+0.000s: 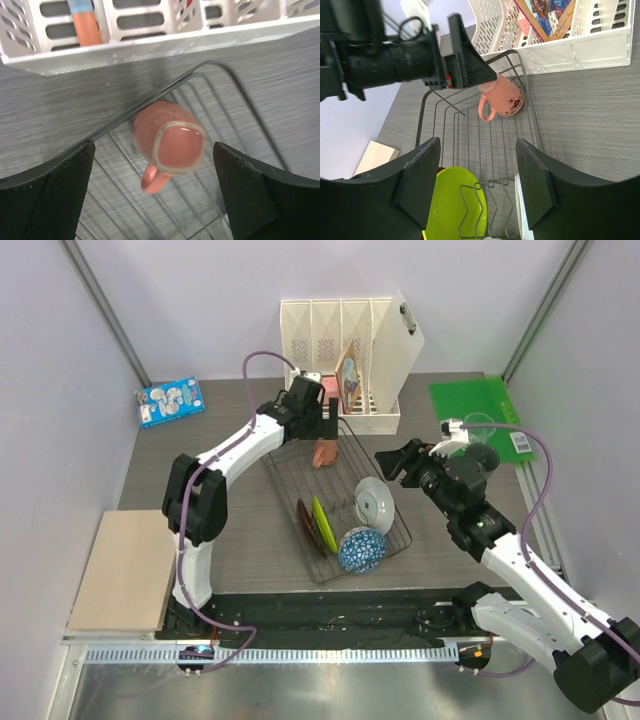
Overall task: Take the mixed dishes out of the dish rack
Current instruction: Pick up the cup from the dish rack.
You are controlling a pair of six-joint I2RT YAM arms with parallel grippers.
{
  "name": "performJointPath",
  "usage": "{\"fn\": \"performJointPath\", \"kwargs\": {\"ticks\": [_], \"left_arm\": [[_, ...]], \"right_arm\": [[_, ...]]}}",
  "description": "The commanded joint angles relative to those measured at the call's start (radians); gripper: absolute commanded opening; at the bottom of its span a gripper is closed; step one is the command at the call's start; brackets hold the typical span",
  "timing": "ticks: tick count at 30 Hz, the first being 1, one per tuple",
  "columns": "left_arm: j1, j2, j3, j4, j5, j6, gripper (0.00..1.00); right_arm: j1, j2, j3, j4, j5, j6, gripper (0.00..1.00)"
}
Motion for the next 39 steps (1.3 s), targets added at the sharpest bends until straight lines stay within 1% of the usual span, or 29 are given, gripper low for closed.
{"fn": "performJointPath", "kwargs": {"ticks": [1, 6, 11, 12, 13, 15, 16, 17, 21, 24, 25, 27, 28, 30, 33, 34, 36, 37, 39], "left_arm": [[0.003, 0.003, 0.036, -0.019, -0.018, 0.025, 1.00], [0.000, -0.001, -0.025, 0.046, -0.007, 0.014, 1.00], [-0.008, 0.049, 0.007, 0.052, 0.002, 0.027, 1.00], [-0.013, 0.057, 0.011, 0.049, 0.003, 0.033, 0.98], [-0.016, 0.063, 0.023, 0.043, 0.002, 0.040, 0.95], [-0.025, 0.078, 0.028, 0.037, -0.013, 0.065, 0.90], [-0.028, 0.081, 0.030, 0.035, -0.021, 0.074, 0.85], [-0.031, 0.086, 0.027, 0.035, -0.026, 0.094, 0.82], [-0.042, 0.095, 0.022, 0.032, -0.065, 0.131, 0.77], [-0.045, 0.097, 0.014, 0.032, -0.090, 0.149, 0.65], [-0.045, 0.097, 0.005, 0.032, -0.096, 0.149, 0.58], [-0.046, 0.078, -0.010, 0.041, -0.104, 0.151, 0.48], [-0.045, 0.066, -0.031, 0.049, -0.107, 0.151, 0.41], [-0.045, 0.039, -0.055, 0.066, -0.108, 0.151, 0.35], [-0.045, -0.030, -0.088, 0.069, -0.110, 0.148, 0.22], [-0.045, -0.081, -0.107, 0.070, -0.109, 0.143, 0.16], [-0.045, -0.132, -0.128, 0.080, -0.099, 0.137, 0.11], [-0.046, -0.191, -0.151, 0.081, -0.098, 0.125, 0.04], [-0.045, -0.248, -0.174, 0.093, -0.067, 0.113, 0.00]], "right_arm": [[0.005, -0.041, -0.013, 0.046, -0.006, -0.024, 0.67], [0.005, -0.029, -0.027, 0.069, -0.018, -0.011, 0.67], [0.005, -0.010, -0.041, 0.084, -0.026, 0.001, 0.67], [0.005, -0.010, -0.043, 0.086, -0.026, 0.002, 0.66], [0.005, -0.007, -0.043, 0.084, -0.026, 0.001, 0.67], [0.005, -0.006, -0.041, 0.081, -0.021, 0.001, 0.67], [0.005, -0.006, -0.043, 0.081, -0.020, -0.001, 0.66], [0.005, -0.004, -0.044, 0.083, -0.017, -0.004, 0.66], [0.005, 0.014, -0.043, 0.083, -0.012, 0.001, 0.66], [0.005, 0.025, -0.044, 0.083, -0.012, 0.006, 0.66], [0.005, 0.030, -0.046, 0.083, -0.010, 0.006, 0.66], [0.004, 0.028, -0.046, 0.080, -0.006, 0.007, 0.66], [0.005, 0.027, -0.043, 0.077, -0.004, 0.007, 0.66], [0.004, 0.021, -0.040, 0.072, 0.000, 0.004, 0.66], [0.005, 0.014, -0.026, 0.058, 0.010, 0.001, 0.66], [0.005, 0.011, -0.021, 0.055, 0.011, 0.001, 0.66], [0.005, 0.005, -0.012, 0.046, 0.016, 0.001, 0.66], [0.004, 0.002, -0.006, 0.043, 0.022, 0.001, 0.66], [0.005, -0.004, 0.002, 0.032, 0.026, 0.002, 0.66]]}}
